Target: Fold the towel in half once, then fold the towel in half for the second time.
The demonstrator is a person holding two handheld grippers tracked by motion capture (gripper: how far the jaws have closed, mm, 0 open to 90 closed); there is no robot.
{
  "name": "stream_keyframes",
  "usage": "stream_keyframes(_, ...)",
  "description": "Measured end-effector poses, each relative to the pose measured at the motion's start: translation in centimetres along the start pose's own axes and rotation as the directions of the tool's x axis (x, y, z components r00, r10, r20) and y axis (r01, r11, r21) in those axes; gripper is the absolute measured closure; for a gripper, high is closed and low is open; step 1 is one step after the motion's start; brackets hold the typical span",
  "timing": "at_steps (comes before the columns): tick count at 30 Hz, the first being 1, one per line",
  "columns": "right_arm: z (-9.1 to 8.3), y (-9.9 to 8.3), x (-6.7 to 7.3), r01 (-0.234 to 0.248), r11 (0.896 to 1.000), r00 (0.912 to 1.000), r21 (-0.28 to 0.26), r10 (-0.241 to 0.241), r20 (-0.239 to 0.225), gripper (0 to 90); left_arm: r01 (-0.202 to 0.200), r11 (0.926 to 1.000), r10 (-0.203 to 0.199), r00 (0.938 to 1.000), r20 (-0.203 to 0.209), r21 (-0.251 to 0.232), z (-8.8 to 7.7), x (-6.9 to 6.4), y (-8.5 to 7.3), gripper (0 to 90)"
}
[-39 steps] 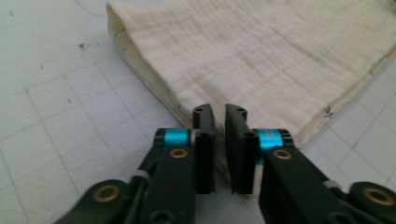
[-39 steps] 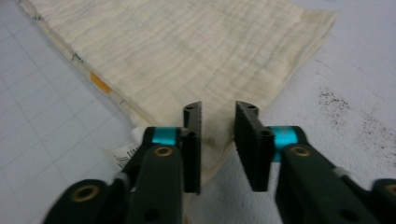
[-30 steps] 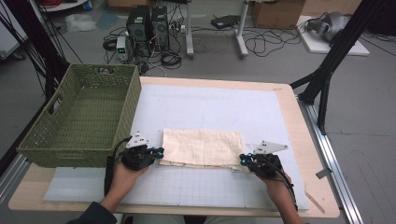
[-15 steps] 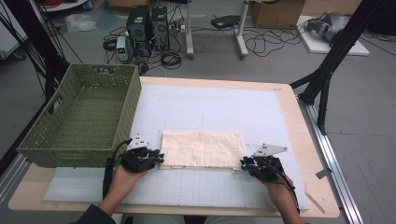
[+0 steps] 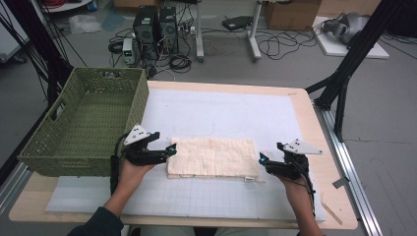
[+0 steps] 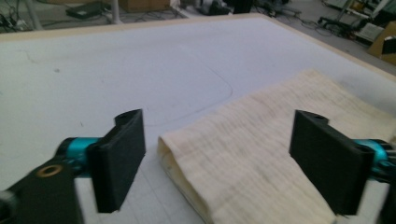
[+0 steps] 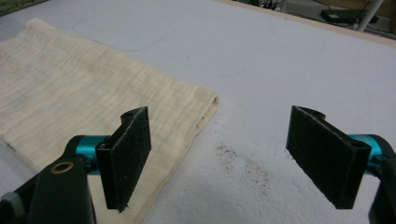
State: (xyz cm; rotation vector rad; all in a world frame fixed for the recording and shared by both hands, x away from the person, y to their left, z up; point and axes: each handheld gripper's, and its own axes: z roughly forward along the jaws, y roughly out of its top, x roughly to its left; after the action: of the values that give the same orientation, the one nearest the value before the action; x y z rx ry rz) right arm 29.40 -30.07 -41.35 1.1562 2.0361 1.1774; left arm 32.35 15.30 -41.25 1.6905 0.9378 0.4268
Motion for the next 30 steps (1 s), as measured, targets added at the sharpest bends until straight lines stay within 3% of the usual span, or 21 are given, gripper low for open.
stream_keyframes(7,-0.20,-0.07,-0.24,0.001,1.000,1.0000,-0.011,-0.001,0.008,11.4,-0.023,0.9989,0.024,0.9993,0.030,-0.040,-0.41,0.23,0.15,17.6)
stream_keyframes(30,0.32,-0.33,-0.42,0.011,1.000,0.9998,0.021,-0.011,-0.019,11.4,-0.010,0.9996,0.011,0.9991,0.040,-0.028,-0.42,0.54,-0.16,17.6)
